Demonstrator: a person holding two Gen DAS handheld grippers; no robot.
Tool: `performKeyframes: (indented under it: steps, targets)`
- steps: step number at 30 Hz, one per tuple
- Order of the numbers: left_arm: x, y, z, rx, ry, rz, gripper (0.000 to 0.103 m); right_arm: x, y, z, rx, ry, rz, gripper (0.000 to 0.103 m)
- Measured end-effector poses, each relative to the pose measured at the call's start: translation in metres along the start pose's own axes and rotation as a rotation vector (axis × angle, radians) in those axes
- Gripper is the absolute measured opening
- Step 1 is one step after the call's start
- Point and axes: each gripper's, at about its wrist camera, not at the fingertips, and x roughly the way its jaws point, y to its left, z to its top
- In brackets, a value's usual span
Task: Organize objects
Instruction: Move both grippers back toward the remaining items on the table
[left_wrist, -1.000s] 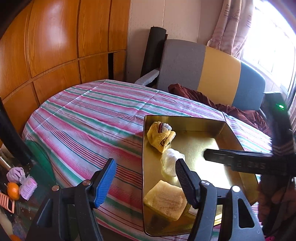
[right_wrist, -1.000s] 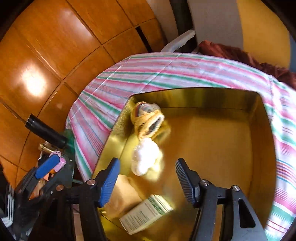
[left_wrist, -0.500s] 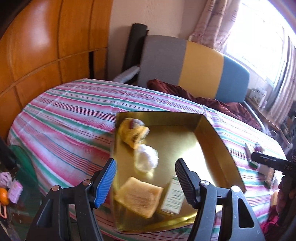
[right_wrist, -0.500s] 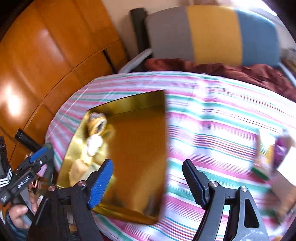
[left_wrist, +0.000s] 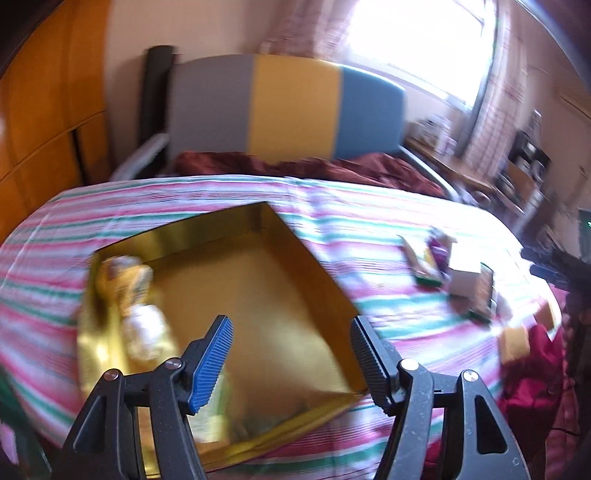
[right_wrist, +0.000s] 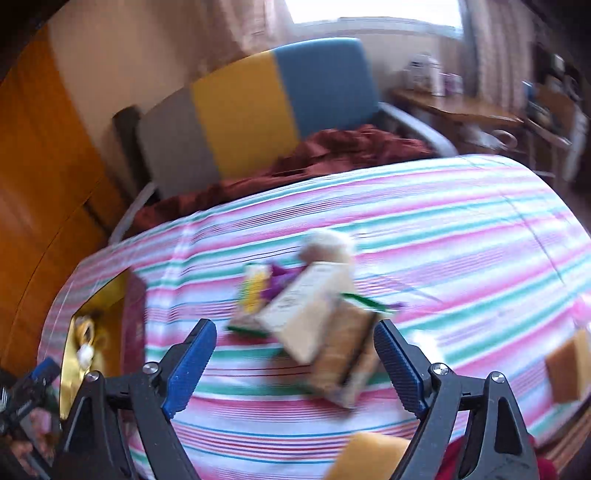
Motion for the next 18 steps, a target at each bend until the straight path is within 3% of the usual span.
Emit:
performKeyframes:
  steps: [3, 7, 9, 18]
  targets:
    - [0.015, -0.031, 0.009, 0.06, 0.025, -0.075, 0.067, 0.0, -0.038, -0.001, 0.118, -0.021, -0.019, 0.088]
    - [0.034, -0.07, 0.018, 0.128, 0.06, -0.166, 0.067, 0.001, -0.072, -0.005, 0.296, -0.039, 0.051, 0.088]
    - [0.044, -0.087, 0.022, 0.15, 0.078, -0.207, 0.067, -0.005, -0.076, -0.004, 0.314, -0.079, 0.071, 0.089]
    - [0.102, -0.16, 0.049, 0.196, 0.172, -0.384, 0.067, -0.004, -0.072, -0.003, 0.324, -0.092, 0.128, 0.091]
